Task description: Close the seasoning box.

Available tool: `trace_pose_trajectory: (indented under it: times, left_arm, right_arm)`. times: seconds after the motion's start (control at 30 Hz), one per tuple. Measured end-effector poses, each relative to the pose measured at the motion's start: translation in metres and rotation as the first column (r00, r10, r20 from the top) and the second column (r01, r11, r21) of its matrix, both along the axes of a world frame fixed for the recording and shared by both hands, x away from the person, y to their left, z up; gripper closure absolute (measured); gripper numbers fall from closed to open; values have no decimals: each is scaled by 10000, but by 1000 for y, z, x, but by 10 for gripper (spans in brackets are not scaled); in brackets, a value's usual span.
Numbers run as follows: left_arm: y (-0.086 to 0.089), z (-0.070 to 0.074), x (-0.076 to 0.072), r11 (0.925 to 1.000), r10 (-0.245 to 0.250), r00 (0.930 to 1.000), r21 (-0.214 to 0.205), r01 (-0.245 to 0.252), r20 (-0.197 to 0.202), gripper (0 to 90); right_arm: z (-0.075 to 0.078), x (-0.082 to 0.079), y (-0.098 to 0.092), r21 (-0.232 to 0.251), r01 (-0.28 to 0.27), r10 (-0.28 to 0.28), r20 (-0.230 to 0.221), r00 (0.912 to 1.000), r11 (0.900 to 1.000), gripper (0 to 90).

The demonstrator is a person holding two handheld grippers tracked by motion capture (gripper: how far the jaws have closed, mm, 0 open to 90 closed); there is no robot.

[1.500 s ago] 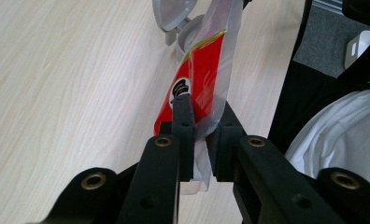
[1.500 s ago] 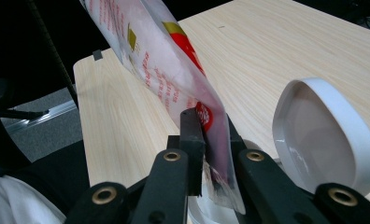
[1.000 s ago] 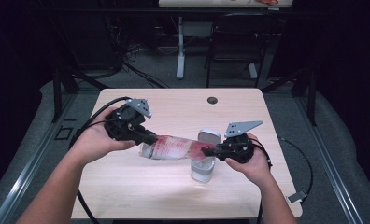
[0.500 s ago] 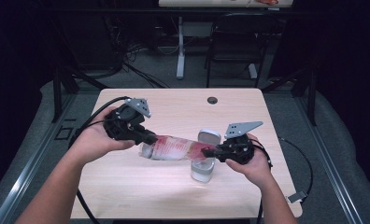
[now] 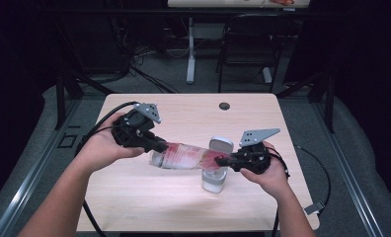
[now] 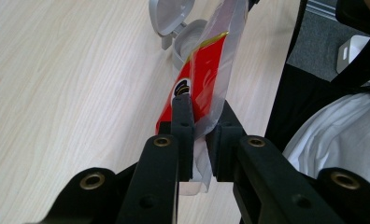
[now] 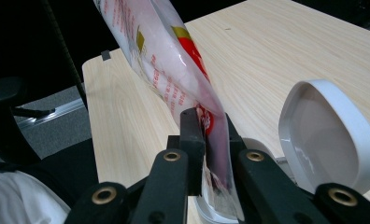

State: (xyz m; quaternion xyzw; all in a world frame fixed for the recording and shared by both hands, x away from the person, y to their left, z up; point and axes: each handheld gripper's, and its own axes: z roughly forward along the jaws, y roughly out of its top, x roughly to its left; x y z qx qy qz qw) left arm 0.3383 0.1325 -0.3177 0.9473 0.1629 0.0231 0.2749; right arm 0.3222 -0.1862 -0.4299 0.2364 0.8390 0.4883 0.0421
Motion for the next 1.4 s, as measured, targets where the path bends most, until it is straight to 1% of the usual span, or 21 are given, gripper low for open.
trace_pose_trajectory:
  times: [0.33, 0.5, 0.73, 0.93, 1.0, 1.07, 1.4]
  left_arm:
    - [-1, 1, 0, 10000, -4, 10000, -10, 4, 38, 825]
    - [-1, 0, 1, 10000, 19, 10000, -55, -19, -26, 825]
    - [-3, 2, 0, 10000, -16, 10000, 43, 16, 55, 824]
    - [-3, 3, -1, 10000, -39, 10000, -9, 39, 32, 825]
    - [-4, 2, -1, 10000, -14, 10000, 24, 14, 23, 824]
    - [-4, 2, -1, 10000, -9, 10000, -6, 9, 12, 825]
    - [-4, 2, 0, 10000, -36, 10000, 47, 36, -4, 824]
  right_arm:
    - [0, 0, 0, -3, 21, -21, -12, 10000, 10000, 850]
    - [-1, 1, 0, 58, 78, -78, -34, 10000, 10000, 849]
    - [-1, 0, 0, 23, 91, -91, -28, 10000, 10000, 849]
    - [1, 0, -1, 45, 80, -80, -16, 10000, 10000, 849]
    - [0, 0, -1, -30, 74, -74, -20, 10000, 10000, 848]
    - [-2, 1, -1, 42, 101, -101, -60, 9999, 9999, 847]
    - [-1, 1, -1, -37, 121, -121, -35, 9999, 9999, 847]
